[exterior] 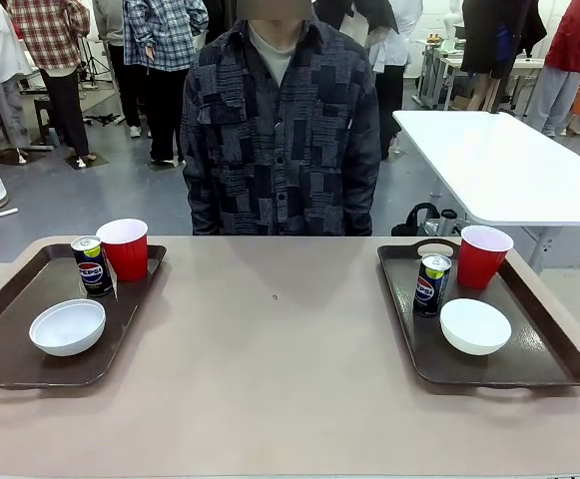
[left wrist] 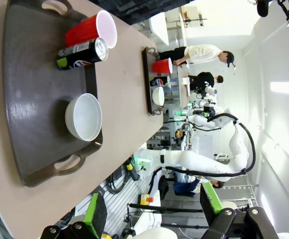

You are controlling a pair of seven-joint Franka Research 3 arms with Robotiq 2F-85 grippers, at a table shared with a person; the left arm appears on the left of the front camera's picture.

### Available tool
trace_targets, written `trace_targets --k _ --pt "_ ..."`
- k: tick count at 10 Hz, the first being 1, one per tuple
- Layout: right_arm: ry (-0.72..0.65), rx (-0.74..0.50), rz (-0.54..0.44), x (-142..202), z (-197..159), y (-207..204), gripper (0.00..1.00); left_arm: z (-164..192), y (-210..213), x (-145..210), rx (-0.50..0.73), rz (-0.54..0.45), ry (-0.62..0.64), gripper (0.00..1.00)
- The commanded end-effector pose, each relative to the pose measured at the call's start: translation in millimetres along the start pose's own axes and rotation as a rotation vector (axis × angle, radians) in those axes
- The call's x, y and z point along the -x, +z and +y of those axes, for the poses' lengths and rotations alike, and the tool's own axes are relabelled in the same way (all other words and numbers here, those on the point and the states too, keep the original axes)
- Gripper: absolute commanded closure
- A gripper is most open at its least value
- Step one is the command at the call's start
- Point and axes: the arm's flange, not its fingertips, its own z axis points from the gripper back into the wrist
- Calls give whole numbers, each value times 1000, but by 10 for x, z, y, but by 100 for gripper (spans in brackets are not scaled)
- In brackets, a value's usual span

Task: Prepare tableware on both trays.
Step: Pick up a Picnic Bowl from the table and place it on a Handle tray.

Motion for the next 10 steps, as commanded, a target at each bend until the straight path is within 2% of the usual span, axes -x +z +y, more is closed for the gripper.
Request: trace_targets --k 1,2,10 --pt "19 0 3 8 -23 81 0 -16 -14 29 -7 -14 -2 0" --pt "-6 -12 -19 8 24 75 0 -16 -14 29 -7 -14 -2 0" --pt "9 3 -1 -7 -1 16 0 -16 -14 29 -7 -14 -2 0"
